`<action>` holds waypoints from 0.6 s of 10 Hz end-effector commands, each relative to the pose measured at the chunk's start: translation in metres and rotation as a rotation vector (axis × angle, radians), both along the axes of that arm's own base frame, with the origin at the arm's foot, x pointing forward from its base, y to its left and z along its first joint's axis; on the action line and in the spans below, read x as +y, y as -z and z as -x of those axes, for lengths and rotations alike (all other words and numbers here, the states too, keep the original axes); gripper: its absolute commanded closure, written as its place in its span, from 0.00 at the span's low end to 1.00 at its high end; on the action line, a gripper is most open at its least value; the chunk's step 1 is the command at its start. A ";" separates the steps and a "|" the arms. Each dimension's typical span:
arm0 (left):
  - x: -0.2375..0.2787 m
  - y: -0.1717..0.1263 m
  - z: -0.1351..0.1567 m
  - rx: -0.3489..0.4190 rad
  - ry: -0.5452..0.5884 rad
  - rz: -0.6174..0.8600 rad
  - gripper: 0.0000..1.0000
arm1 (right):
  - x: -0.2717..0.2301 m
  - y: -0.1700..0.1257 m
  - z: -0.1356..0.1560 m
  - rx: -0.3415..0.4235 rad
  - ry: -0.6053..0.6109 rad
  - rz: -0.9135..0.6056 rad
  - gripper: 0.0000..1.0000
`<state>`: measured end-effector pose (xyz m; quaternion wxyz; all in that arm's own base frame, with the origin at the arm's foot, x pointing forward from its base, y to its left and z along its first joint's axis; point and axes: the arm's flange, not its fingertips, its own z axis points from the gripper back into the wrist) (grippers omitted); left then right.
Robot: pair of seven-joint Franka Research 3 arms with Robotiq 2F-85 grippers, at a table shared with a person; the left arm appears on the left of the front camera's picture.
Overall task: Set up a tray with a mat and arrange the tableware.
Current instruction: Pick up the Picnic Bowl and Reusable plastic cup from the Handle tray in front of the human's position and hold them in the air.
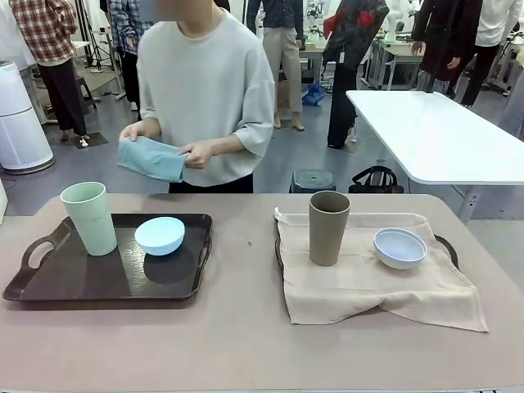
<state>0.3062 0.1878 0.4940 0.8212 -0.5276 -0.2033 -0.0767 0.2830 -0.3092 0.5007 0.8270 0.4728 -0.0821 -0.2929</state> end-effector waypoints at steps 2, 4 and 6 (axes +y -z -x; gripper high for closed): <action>-0.015 -0.003 0.004 -0.028 0.019 -0.039 0.00 | -0.006 0.009 -0.002 0.009 0.001 -0.061 0.00; -0.005 -0.005 0.000 -0.007 0.006 -0.015 0.00 | -0.006 0.009 0.003 0.017 0.014 -0.025 0.00; -0.005 -0.005 0.000 -0.007 0.006 -0.015 0.00 | -0.006 0.009 0.003 0.017 0.014 -0.025 0.00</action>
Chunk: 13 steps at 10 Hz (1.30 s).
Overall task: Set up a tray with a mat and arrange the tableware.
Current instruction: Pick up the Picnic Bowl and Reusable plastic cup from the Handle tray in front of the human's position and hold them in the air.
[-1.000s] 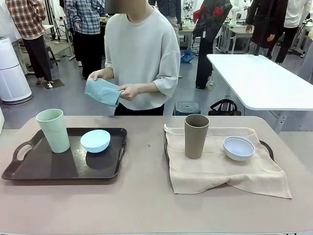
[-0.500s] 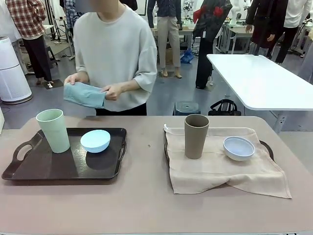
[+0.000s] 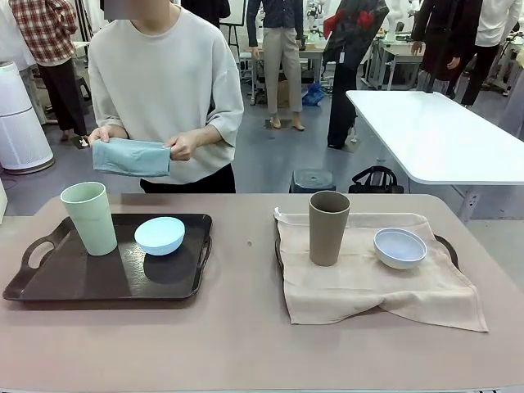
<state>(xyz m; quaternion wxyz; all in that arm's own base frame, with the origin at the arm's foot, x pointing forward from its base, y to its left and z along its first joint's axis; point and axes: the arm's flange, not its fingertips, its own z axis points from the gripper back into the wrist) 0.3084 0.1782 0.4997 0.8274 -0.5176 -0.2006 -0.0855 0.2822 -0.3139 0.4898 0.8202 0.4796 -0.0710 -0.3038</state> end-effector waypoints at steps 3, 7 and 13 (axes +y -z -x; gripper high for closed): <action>0.005 0.001 0.002 -0.003 -0.006 0.012 0.00 | -0.001 -0.002 0.002 -0.006 0.004 0.001 0.00; 0.005 0.001 0.002 -0.003 -0.006 0.012 0.00 | -0.001 -0.002 0.002 -0.006 0.004 0.001 0.00; 0.005 0.001 0.002 -0.003 -0.006 0.012 0.00 | -0.001 -0.002 0.002 -0.006 0.004 0.001 0.00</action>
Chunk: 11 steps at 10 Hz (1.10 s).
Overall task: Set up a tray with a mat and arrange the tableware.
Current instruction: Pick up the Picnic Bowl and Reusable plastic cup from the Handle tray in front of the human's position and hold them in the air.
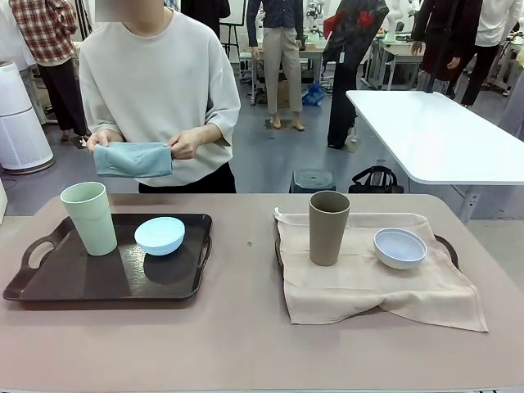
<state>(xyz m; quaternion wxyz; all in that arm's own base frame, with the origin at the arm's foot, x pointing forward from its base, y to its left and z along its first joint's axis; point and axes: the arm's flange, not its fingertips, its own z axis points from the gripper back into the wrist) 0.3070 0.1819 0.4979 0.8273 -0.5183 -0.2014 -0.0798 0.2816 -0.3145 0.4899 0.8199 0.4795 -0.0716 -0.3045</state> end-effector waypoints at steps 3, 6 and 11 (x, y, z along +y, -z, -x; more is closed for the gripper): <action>0.001 -0.001 0.001 -0.008 0.004 0.008 0.00 | -0.001 -0.002 0.001 -0.006 0.002 0.001 0.00; 0.001 -0.001 0.001 -0.008 0.004 0.008 0.00 | -0.001 -0.002 0.001 -0.006 0.002 0.001 0.00; 0.001 -0.001 0.001 -0.008 0.004 0.008 0.00 | 0.000 0.000 0.000 0.000 0.000 0.000 0.00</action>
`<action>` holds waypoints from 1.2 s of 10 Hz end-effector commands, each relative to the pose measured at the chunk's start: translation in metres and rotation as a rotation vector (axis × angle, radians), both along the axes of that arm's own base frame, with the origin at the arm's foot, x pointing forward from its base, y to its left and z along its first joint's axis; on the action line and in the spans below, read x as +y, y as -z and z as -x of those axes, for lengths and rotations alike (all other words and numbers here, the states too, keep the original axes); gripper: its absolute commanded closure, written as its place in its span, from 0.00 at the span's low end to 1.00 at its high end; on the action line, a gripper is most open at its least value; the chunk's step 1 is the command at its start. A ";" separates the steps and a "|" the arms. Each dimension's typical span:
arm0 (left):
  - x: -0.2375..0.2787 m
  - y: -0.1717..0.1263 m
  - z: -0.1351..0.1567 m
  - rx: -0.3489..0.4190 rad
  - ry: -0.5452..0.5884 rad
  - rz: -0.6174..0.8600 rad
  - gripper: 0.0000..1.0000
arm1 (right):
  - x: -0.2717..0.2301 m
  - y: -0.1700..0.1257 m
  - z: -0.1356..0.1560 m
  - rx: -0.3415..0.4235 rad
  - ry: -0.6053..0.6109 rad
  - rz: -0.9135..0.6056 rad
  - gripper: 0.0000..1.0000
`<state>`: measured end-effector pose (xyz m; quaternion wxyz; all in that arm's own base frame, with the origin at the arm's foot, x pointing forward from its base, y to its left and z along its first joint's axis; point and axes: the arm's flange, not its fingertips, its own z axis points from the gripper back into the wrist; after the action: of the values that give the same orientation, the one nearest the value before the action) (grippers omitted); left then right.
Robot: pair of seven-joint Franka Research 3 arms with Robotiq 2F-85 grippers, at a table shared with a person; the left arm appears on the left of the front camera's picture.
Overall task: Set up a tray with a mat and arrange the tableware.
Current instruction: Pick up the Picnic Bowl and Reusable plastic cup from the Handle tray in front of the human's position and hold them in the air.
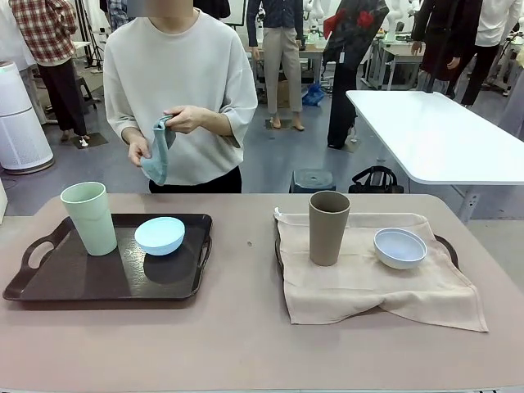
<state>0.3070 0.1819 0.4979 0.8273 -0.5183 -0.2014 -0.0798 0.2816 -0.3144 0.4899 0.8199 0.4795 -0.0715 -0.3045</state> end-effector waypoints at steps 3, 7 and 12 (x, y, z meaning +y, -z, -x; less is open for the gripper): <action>-0.009 -0.022 -0.011 -0.164 0.119 -0.189 0.00 | 0.024 -0.025 -0.015 -0.050 -0.008 0.137 0.00; -0.038 -0.052 -0.058 -0.530 0.247 -0.507 0.00 | 0.173 -0.123 -0.061 -0.038 -0.136 0.394 0.00; -0.058 -0.046 -0.061 -0.710 0.259 -0.711 0.00 | 0.372 -0.195 -0.113 -0.020 -0.174 0.622 0.00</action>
<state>0.3753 0.1324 0.5484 0.8142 -0.1248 -0.3885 -0.4130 0.3751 0.0531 0.6825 0.9463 0.2399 -0.1313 -0.1722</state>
